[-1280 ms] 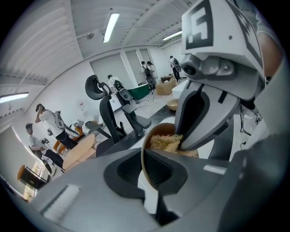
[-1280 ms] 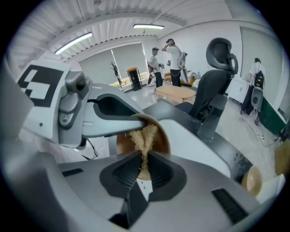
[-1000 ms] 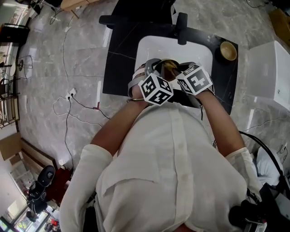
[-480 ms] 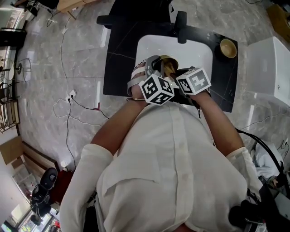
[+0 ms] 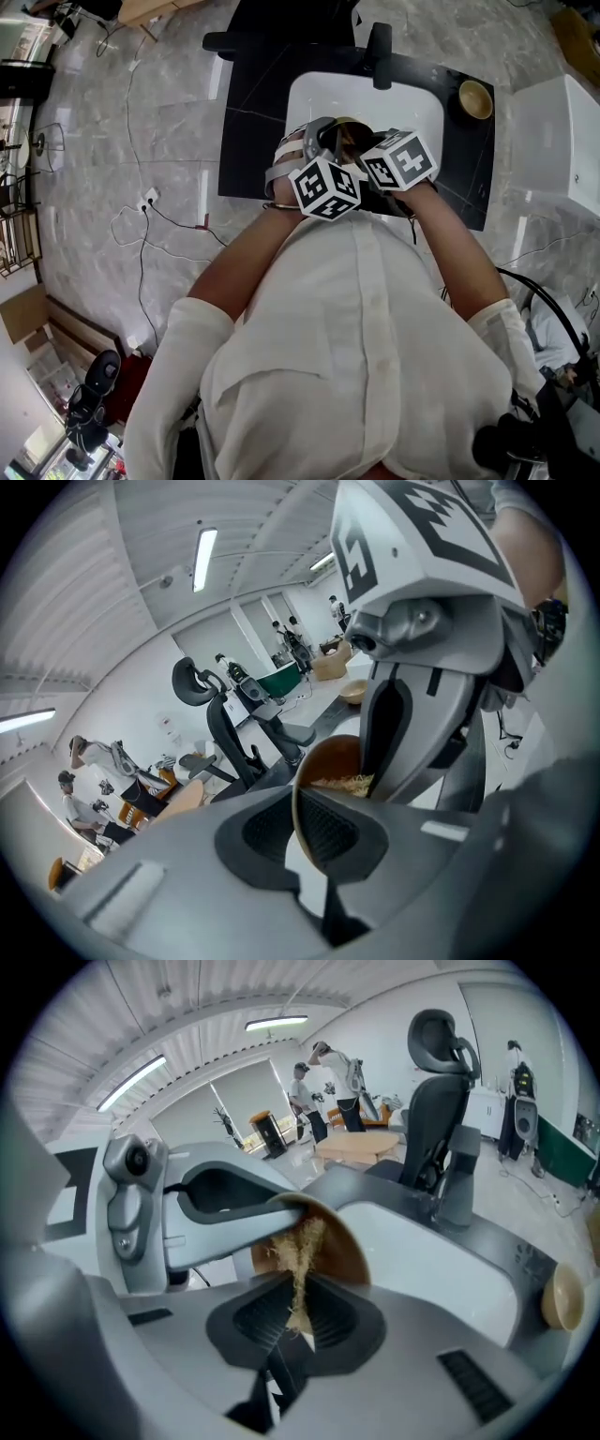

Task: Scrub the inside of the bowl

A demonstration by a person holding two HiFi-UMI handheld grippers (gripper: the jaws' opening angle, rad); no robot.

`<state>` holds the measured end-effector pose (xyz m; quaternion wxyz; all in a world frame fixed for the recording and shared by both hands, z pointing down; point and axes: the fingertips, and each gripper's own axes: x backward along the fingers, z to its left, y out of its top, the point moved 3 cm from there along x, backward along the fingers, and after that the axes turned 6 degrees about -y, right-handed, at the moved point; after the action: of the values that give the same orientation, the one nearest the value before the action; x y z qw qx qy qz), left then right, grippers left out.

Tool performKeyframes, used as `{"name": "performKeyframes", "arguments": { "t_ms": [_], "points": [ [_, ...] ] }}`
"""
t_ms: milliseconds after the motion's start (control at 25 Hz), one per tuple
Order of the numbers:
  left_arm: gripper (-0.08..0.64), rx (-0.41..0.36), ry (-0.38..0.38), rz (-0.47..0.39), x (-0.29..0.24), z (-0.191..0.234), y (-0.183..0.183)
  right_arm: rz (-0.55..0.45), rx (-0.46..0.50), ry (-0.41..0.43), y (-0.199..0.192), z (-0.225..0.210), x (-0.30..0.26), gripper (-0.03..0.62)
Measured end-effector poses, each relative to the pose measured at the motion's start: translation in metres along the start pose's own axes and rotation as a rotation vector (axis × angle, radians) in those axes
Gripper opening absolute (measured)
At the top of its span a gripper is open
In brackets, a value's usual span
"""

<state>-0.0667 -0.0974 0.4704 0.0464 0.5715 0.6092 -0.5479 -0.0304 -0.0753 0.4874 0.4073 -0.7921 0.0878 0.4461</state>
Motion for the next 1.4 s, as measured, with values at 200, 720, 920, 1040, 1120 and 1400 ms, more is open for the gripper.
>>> {"name": "performKeyframes", "arguments": {
  "t_ms": [200, 720, 920, 1040, 1120, 1400],
  "points": [
    [0.011, 0.021, -0.005, 0.014, -0.001, 0.002, -0.008, -0.022, -0.012, -0.074, 0.005, -0.009, 0.008, 0.034],
    [0.02, -0.006, -0.021, 0.021, 0.0, -0.006, -0.005, 0.058, -0.129, -0.092, -0.034, -0.024, 0.002, 0.034],
    [0.02, -0.008, -0.018, 0.006, 0.0, -0.008, -0.001, 0.064, -0.138, -0.03, -0.04, -0.01, -0.009, 0.034],
    [0.02, 0.021, -0.019, -0.01, 0.001, -0.005, 0.0, 0.029, -0.148, 0.034, -0.036, -0.001, -0.011, 0.034],
    [0.018, 0.076, -0.035, -0.019, 0.001, -0.002, -0.001, -0.02, -0.162, 0.096, -0.03, 0.005, -0.009, 0.034],
    [0.012, 0.414, -0.141, -0.028, 0.002, 0.024, -0.026, -0.221, -0.084, 0.239, -0.012, 0.016, 0.031, 0.034]
  ]
}}
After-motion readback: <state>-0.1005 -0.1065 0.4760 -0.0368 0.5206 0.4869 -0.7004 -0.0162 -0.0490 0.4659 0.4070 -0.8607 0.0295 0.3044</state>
